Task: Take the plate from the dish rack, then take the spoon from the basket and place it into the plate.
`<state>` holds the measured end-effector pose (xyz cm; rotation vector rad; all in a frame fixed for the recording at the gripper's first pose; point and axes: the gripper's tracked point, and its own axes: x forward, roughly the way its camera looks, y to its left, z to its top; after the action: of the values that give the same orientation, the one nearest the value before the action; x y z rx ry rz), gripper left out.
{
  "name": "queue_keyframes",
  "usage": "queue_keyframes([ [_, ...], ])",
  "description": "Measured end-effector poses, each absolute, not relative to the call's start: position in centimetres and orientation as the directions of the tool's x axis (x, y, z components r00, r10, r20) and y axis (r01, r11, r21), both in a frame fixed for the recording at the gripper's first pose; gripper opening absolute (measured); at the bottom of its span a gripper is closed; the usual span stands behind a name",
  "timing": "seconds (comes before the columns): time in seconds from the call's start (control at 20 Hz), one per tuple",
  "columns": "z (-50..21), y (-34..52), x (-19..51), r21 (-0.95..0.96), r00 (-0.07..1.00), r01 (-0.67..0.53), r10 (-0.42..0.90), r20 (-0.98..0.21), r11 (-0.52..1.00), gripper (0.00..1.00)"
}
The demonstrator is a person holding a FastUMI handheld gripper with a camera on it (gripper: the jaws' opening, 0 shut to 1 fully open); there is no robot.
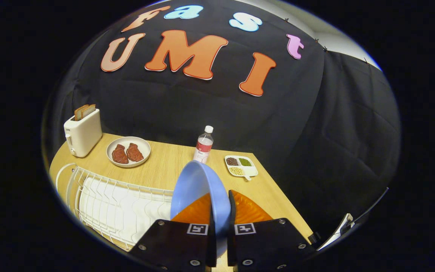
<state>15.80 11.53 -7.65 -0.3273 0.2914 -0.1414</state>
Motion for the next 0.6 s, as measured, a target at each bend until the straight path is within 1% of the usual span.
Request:
queue_keyframes([
  [0.35, -8.4, 9.6, 8.2, -0.129, 0.938, 0.052, -0.093, -0.335, 0.99, 0.11],
  [0.6, -11.0, 10.2, 1.8, 0.107, 0.909, -0.011, 0.054, -0.414, 0.994, 0.11],
])
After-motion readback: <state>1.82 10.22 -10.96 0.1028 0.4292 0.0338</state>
